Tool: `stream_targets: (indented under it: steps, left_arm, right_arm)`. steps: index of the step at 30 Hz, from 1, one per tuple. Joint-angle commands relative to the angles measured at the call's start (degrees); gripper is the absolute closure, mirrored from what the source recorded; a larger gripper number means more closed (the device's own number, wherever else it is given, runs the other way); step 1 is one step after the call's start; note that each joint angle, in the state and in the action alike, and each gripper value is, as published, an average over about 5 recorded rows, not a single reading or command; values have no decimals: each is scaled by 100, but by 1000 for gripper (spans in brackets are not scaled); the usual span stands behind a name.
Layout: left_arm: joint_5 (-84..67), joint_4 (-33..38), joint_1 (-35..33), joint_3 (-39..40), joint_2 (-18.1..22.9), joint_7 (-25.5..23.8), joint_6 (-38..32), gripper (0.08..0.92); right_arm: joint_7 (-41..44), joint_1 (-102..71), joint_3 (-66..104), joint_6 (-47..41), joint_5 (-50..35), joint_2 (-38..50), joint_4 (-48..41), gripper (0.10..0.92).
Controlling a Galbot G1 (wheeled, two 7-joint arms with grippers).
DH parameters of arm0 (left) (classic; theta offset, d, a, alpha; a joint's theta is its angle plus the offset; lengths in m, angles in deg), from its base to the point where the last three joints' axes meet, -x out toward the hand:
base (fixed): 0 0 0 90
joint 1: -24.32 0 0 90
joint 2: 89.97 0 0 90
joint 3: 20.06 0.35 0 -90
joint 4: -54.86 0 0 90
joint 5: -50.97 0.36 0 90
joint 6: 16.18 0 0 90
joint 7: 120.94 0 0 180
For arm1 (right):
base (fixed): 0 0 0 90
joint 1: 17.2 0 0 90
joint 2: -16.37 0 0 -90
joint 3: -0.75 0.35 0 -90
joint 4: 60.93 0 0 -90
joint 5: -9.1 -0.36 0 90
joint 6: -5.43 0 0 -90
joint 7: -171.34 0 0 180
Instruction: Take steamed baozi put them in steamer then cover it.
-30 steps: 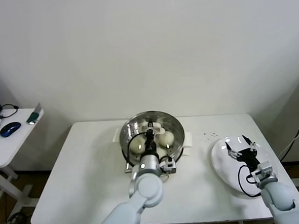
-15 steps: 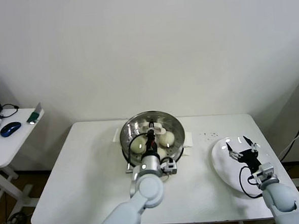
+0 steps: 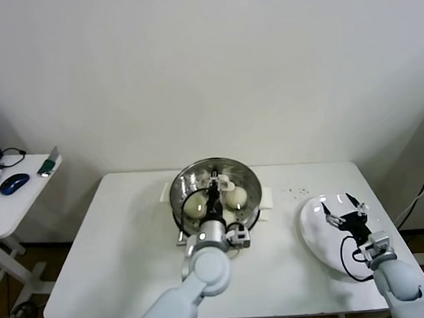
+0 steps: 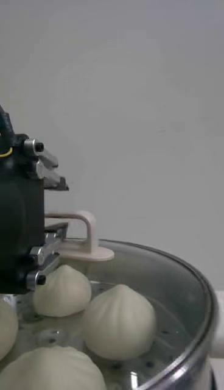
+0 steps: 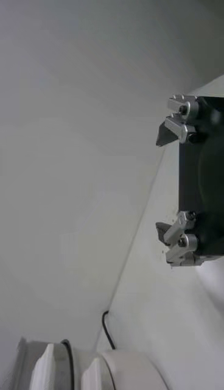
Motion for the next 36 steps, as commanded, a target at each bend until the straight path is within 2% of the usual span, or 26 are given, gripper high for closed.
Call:
stream_targets:
  steps: [1,9,11,15,20,23,26,29,32,36]
  left_arm:
    - [-251,1070,-407,-91,-428,-161,285,551]
    - [-644,1902,-1087,-522,-971,-27,285,317]
    - [-983,2143,-1334,-679,-1124,164,285,265]
    - [-2156,2599,-1833,-1246,-1323,940,143,188]
    - [-3802,2698,-2209,-2411,-1276,2125,-1135,178]
    - [-5040,2704,-2635,-3325,-1121,2542,-2245,177]
    - [-6223,2712,-3348,-4343,-964,2418,-3378,177]
    - [-7315,2593,-3938,-5300,-751,2157,-4065,177]
    - [-8255,2248,-4241,-5900,-506,1952,-4453,177]
    - [-8915,1628,-4377,-6153,-185,1754,-4850,177]
  right_arm:
    - [0,-38,42,-345,-44,39,87,203]
    - [17,-33,67,-508,-23,19,148,203]
    - [41,-47,80,-528,-68,17,178,203]
    - [53,-76,108,-527,-179,3,244,203]
    - [67,-140,134,-395,-275,-39,388,203]
    - [79,-197,147,-366,-257,-81,480,203]
    - [100,-263,162,-330,-253,-113,570,203]
    - [136,-301,176,-292,-261,-136,638,203]
    - [174,-319,186,-254,-264,-182,668,203]
    - [241,-348,187,-173,-274,-251,685,203]
